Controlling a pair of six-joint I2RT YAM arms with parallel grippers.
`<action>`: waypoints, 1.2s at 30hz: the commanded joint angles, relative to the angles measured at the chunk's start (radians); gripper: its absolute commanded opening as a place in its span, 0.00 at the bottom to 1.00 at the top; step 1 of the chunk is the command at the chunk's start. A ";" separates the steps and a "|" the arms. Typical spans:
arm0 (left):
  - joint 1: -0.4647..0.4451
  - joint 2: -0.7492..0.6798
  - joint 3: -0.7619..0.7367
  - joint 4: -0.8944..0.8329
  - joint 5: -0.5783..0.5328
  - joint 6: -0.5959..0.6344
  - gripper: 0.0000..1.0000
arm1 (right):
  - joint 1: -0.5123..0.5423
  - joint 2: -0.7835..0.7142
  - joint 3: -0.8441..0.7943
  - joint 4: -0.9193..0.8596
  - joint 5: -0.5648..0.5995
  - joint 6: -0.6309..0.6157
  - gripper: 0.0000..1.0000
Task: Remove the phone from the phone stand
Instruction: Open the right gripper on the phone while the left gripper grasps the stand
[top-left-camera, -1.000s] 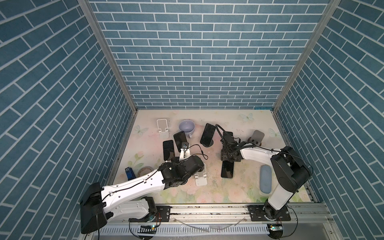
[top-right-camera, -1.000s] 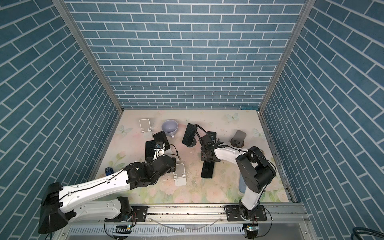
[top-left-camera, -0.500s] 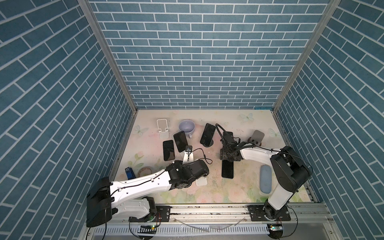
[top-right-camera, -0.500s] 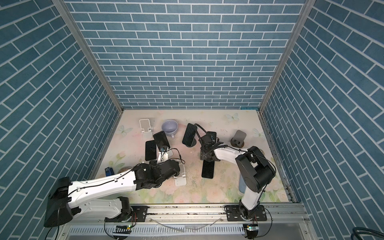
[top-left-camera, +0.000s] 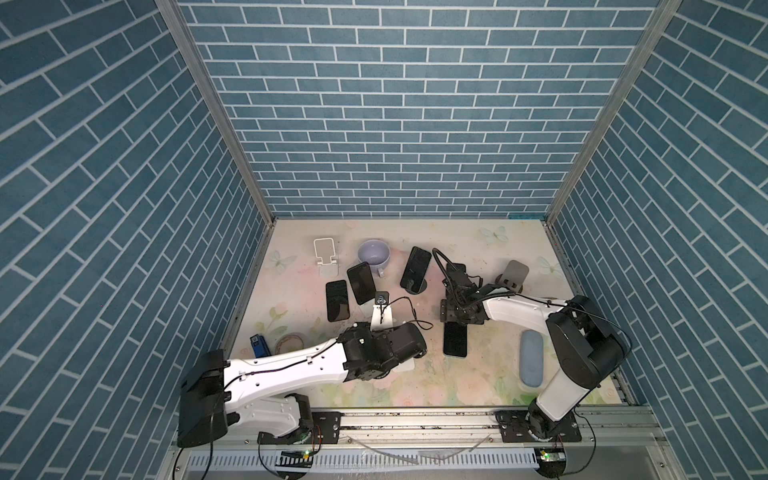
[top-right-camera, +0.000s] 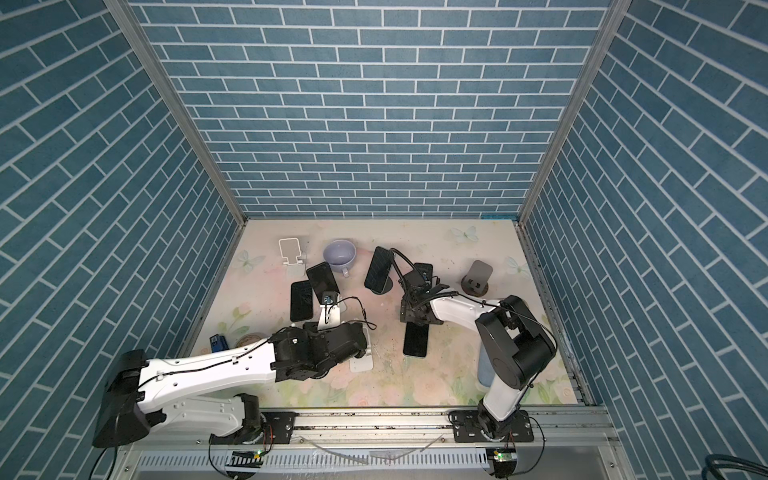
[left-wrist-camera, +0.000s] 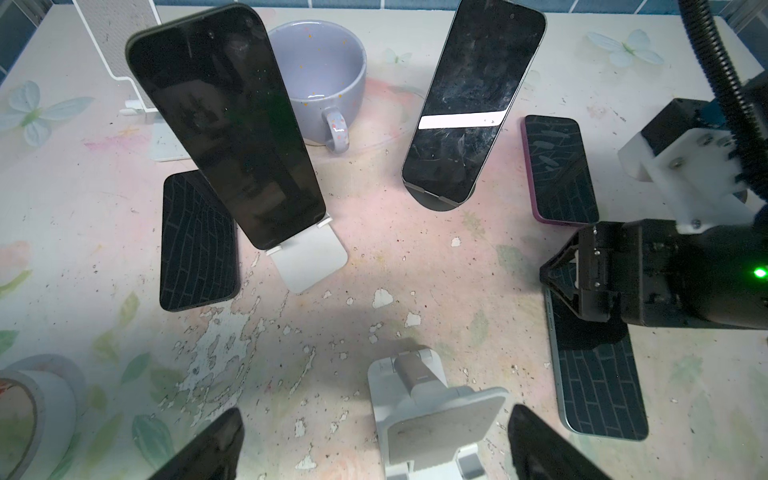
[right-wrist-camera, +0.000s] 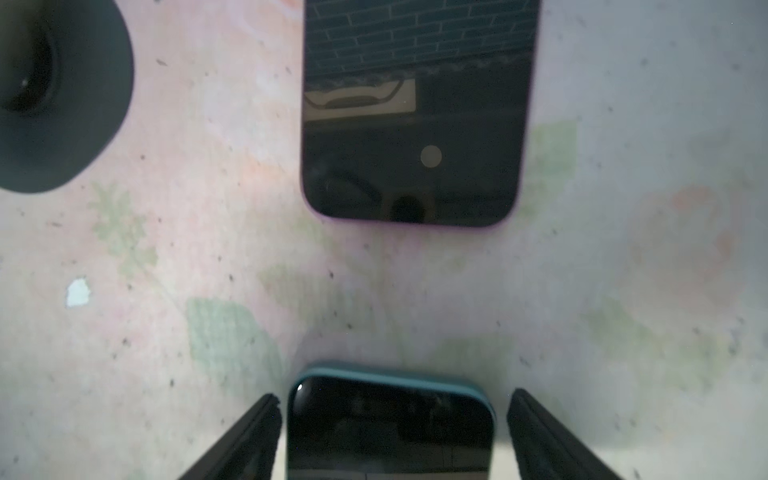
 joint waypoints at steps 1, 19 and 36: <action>-0.018 0.050 0.053 -0.079 -0.023 -0.058 1.00 | -0.009 -0.093 0.015 -0.100 0.039 -0.022 0.91; -0.028 0.209 0.096 -0.062 0.006 -0.201 1.00 | -0.135 -0.332 -0.093 -0.094 0.053 -0.075 0.95; 0.065 0.288 0.046 0.058 0.117 -0.161 0.93 | -0.141 -0.307 -0.115 -0.053 0.012 -0.076 0.95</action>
